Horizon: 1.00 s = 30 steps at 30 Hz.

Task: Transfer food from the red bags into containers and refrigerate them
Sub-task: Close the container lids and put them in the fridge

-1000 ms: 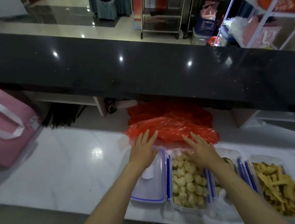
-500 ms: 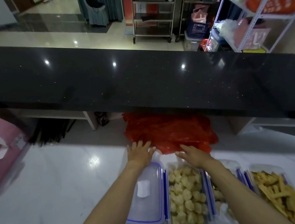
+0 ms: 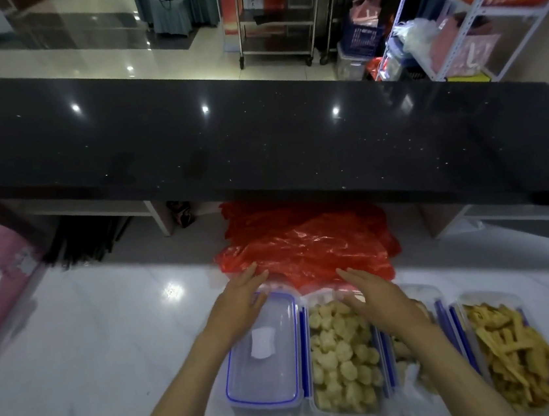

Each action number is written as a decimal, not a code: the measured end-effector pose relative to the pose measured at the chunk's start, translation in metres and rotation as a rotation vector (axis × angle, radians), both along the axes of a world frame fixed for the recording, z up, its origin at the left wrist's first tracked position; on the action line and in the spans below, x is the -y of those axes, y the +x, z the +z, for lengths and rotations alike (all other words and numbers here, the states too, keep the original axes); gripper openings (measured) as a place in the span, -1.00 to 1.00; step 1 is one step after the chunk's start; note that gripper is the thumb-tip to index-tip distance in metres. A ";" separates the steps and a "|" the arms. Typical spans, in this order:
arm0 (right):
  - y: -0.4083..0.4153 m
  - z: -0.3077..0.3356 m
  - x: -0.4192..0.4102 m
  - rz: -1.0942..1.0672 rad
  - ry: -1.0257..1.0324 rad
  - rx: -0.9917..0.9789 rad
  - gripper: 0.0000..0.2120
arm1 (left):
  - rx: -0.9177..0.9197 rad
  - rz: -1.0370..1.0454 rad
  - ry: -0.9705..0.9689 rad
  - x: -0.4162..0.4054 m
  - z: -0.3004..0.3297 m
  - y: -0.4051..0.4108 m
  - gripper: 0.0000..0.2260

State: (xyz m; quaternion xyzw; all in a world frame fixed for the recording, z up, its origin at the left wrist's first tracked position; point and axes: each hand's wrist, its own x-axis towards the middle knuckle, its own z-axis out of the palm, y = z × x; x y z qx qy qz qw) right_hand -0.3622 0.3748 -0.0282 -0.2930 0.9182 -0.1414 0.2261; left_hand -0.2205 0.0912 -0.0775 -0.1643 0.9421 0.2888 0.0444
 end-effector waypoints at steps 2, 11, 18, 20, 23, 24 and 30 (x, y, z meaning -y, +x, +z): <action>0.022 0.002 -0.012 0.002 -0.021 -0.078 -0.45 | -0.082 0.022 0.007 -0.005 -0.004 0.029 -0.51; 0.094 -0.017 -0.052 -0.060 -0.118 -0.131 -0.41 | -0.126 0.350 0.172 -0.041 -0.017 0.106 -0.45; 0.116 -0.019 -0.056 -0.130 -0.205 -0.038 -0.38 | -0.077 0.497 0.169 -0.040 -0.006 0.126 -0.79; 0.118 -0.018 -0.055 -0.124 -0.196 -0.040 -0.36 | -0.067 0.496 0.137 -0.039 -0.002 0.127 -0.81; 0.117 -0.015 -0.053 -0.132 -0.218 -0.040 -0.37 | -0.072 0.516 0.076 -0.038 0.007 0.128 -0.82; 0.117 -0.014 -0.052 -0.139 -0.240 -0.042 -0.38 | -0.089 0.529 0.077 -0.036 0.008 0.130 -0.82; 0.123 0.002 -0.040 -0.165 -0.407 -0.127 -0.62 | -0.258 0.588 0.332 -0.035 0.043 0.135 -0.79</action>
